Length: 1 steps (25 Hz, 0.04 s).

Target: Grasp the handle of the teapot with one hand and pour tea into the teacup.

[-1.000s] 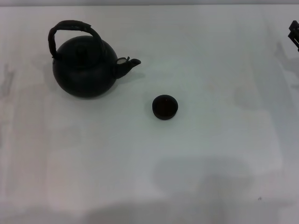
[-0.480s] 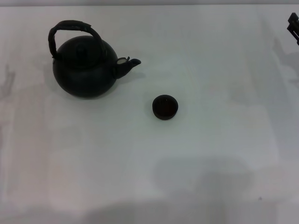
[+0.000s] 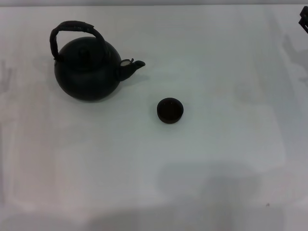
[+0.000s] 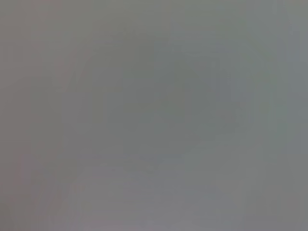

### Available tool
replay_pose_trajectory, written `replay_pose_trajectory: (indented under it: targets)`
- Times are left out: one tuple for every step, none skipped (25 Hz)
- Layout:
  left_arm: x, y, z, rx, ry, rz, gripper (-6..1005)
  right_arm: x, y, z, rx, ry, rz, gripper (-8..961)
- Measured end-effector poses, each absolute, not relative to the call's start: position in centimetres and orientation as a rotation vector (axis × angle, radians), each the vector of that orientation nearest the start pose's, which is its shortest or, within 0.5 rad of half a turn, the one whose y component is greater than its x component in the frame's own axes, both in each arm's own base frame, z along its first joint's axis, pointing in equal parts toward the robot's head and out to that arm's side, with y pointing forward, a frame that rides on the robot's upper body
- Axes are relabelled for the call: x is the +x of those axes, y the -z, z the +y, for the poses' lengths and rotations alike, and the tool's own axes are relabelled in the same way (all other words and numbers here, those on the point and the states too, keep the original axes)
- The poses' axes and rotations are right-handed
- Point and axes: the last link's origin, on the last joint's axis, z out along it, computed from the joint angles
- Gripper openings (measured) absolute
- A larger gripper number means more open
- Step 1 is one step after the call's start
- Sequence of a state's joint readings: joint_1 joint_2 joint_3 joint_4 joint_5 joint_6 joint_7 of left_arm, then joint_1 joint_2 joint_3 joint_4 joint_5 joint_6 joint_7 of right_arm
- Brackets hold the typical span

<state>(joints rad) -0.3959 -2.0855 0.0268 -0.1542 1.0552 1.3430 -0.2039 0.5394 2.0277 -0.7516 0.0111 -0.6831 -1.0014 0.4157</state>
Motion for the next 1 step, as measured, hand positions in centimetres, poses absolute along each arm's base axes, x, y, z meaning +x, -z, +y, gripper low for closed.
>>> replay_pose_trajectory:
  targets:
    - [-37.09, -1.55, 29.00, -1.194, 0.745, -0.716, 887, 36.47, -1.30, 35.54, -1.573, -0.618, 0.775, 844]
